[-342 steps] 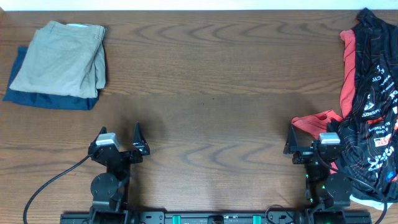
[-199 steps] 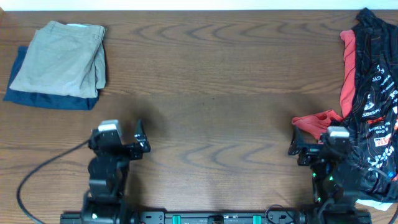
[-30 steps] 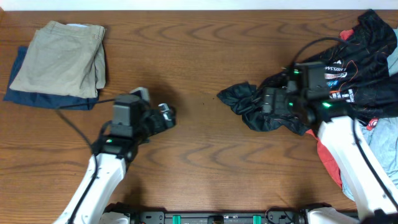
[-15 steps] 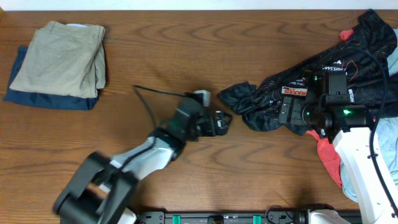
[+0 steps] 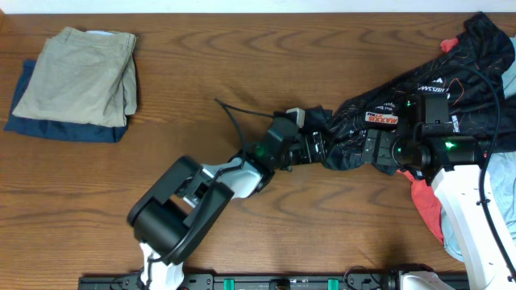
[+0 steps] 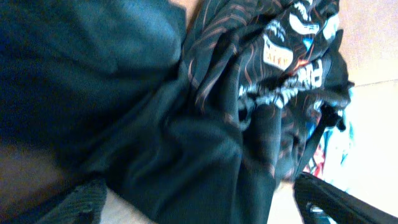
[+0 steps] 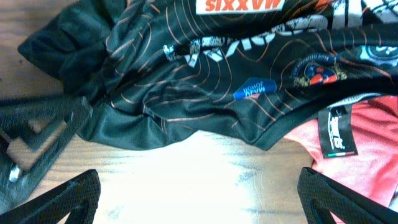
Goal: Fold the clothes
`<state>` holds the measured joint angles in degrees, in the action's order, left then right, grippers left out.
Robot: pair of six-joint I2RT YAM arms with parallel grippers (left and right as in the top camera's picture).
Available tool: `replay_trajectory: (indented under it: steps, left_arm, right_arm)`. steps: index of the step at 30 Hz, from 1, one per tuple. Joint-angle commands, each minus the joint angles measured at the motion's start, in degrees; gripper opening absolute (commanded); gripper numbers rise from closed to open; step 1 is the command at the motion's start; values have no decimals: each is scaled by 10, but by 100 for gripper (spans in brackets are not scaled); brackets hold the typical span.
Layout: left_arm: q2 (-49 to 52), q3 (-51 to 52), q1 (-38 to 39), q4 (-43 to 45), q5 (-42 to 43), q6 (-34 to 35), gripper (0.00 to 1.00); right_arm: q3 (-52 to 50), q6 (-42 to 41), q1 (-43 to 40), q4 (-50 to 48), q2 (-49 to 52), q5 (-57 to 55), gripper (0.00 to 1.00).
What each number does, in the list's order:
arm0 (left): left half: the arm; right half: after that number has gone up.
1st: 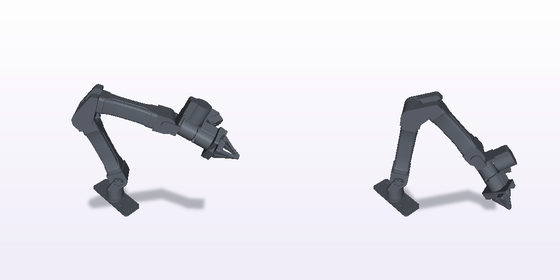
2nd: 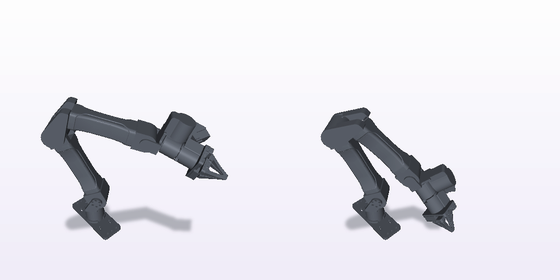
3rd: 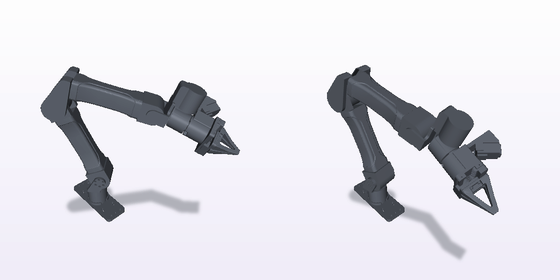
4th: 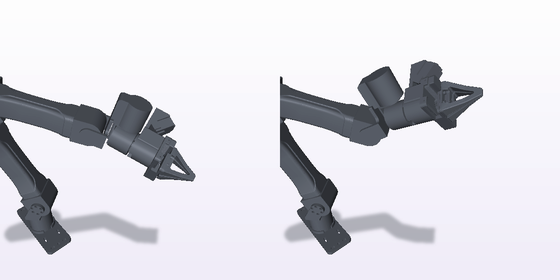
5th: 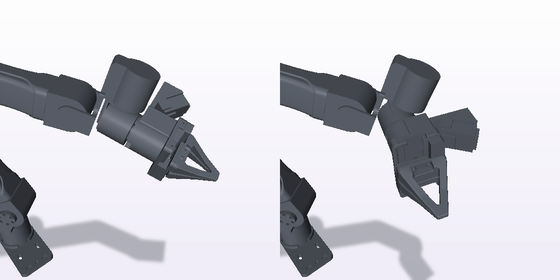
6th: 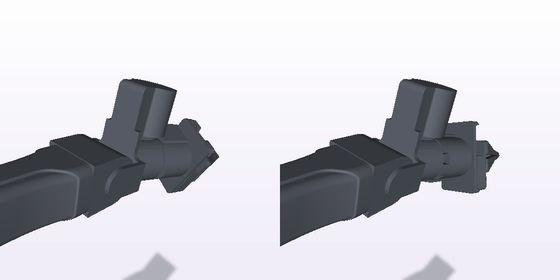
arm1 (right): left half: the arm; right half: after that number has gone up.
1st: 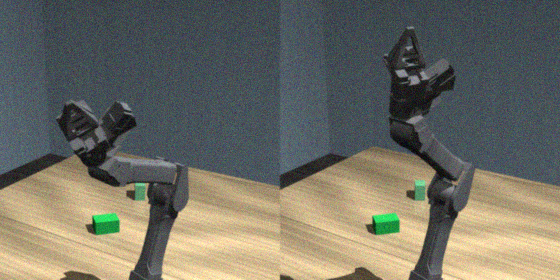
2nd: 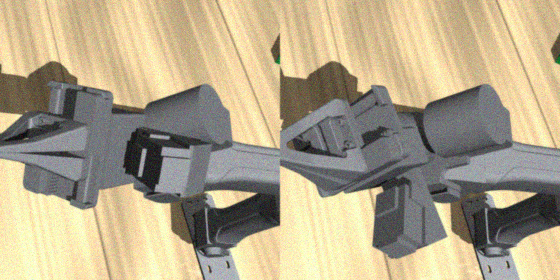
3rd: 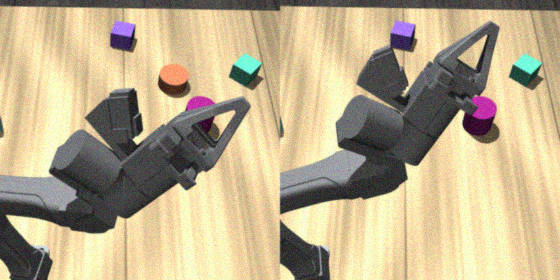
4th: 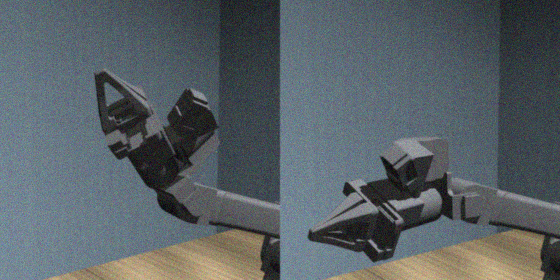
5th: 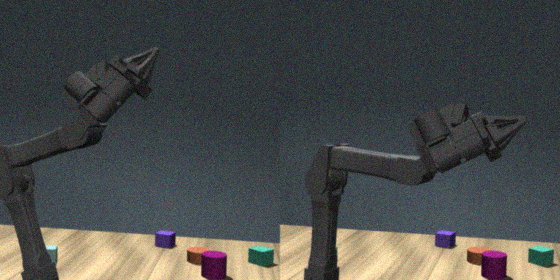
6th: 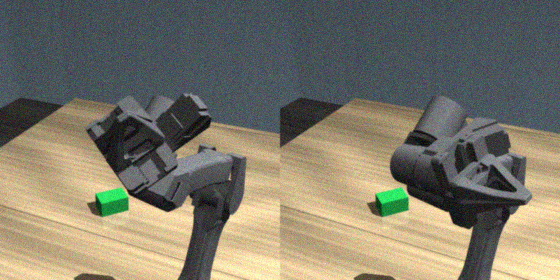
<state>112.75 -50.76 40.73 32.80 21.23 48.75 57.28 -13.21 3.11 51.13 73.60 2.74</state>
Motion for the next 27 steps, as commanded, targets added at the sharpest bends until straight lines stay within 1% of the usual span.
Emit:
replay_trajectory:
  steps: [1,2,3,5,8,10,12,14,16,21,22,23,24,25,26,27]
  left_arm:
    - [30,-31,1,-3,2,26,68]
    - [31,-33,1,-3,2,26,45]
    - [31,-34,0,-3,2,23,31]
    - [27,-35,-5,-6,4,6,7]
    - [11,-35,-26,-39,3,-64,6]
    - [-10,-35,-52,-83,-8,-117,6]
    - [-38,-35,-89,-129,-35,-146,6]
    - [-70,-35,-134,-157,-65,-160,6]
    - [-101,-36,-188,-165,-87,-160,6]
    - [-151,-68,-333,-165,-87,-159,7]
    - [-153,-77,-358,-166,-80,-159,28]
    - [-154,-85,-382,-170,-60,-158,60]
    - [-154,-88,-391,-174,-47,-157,74]
    - [-154,-90,-404,-183,-23,-155,94]
    - [-154,-90,-414,-198,4,-155,98]
    - [-153,-90,-418,-219,20,-155,98]
  right_arm:
    - [4,0,-4,5,-5,-4,99]
    - [4,0,-4,8,-5,-5,99]
    - [4,0,-4,10,-5,-11,99]
    - [4,0,-5,14,-5,-27,99]
    - [4,0,-5,17,-5,-41,99]
    - [4,0,-5,19,-5,-41,99]
    - [4,0,-5,21,-5,-43,99]
    - [4,-1,-5,21,-5,-43,99]
    - [4,-1,-5,20,-5,-43,99]
    - [4,-1,-5,20,-5,-43,99]
    - [4,0,-5,20,-5,-43,99]
    - [4,0,-5,20,-5,-42,99]
    - [4,-1,-5,20,-5,-42,99]
    - [4,-1,-5,20,-5,-42,99]
    - [4,-1,-5,20,-5,-42,99]
    - [4,-1,-5,20,-5,-42,99]
